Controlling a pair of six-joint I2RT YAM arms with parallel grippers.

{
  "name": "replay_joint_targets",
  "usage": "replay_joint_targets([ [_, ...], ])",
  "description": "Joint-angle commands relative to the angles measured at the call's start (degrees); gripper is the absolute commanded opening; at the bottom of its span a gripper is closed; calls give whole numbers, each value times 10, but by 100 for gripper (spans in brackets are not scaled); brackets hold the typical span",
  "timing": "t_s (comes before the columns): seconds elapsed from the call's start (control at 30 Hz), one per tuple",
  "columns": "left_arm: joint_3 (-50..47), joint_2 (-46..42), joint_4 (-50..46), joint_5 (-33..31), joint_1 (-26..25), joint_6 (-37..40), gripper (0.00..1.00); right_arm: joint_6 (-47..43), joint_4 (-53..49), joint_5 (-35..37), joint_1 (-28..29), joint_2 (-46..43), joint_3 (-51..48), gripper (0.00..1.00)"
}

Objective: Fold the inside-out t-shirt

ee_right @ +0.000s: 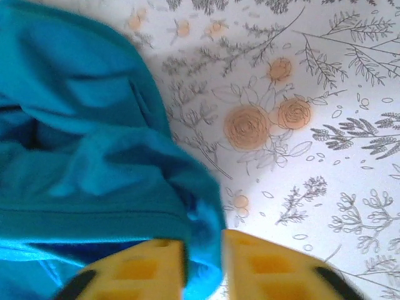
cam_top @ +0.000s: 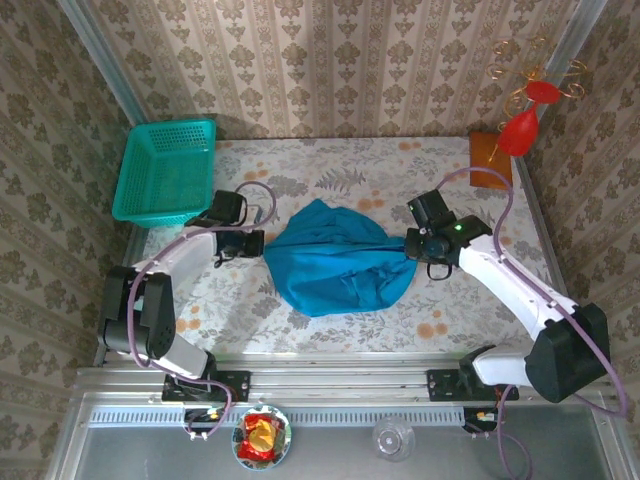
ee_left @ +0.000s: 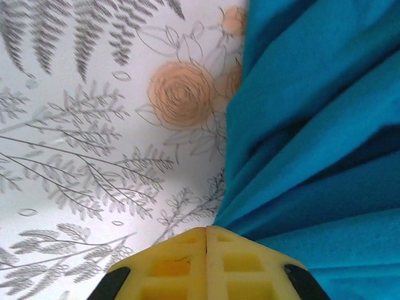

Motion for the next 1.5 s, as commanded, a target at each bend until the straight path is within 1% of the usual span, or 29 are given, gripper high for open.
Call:
replay_joint_targets([
  [0.0,-11,-22,13,17,-20,-9,20,22,-7,17,19,-25,12,35],
  [0.07,-9,-34,19,18,-40,-12,29,25,5,3,40,-22,18,37],
  [0.17,6,-48,12,9,-73,-9,39,22,10,-15,82,9,45,39],
  [0.27,18,-59,9,7,-95,-8,41,21,26,-43,128,51,72,40],
  [0.3,21,-61,10,8,-118,-9,41,20,43,-59,142,75,77,40],
  [0.37,28,-58,10,15,-134,-11,41,20,69,-82,166,109,88,42],
  [0.47,33,-45,9,19,-152,-16,40,19,73,-87,196,173,122,47],
  [0.53,32,-37,10,19,-159,-21,39,18,75,-83,204,211,141,50],
  [0.63,27,-26,20,40,-160,-30,24,22,83,-89,203,260,159,50],
  [0.67,26,-23,23,52,-160,-33,23,22,83,-85,203,275,168,50],
  [0.83,22,-13,29,70,-162,-39,27,22,85,-75,183,327,214,52],
  [1.03,16,1,43,102,-160,-49,28,23,131,-106,127,373,264,51],
  [1.2,42,49,64,116,-149,-47,28,20,131,-116,93,407,312,49],
  [1.33,85,99,69,111,-134,-43,28,16,113,-110,92,382,317,49],
  [1.47,131,149,60,100,-116,-39,28,25,118,-110,106,323,275,47],
])
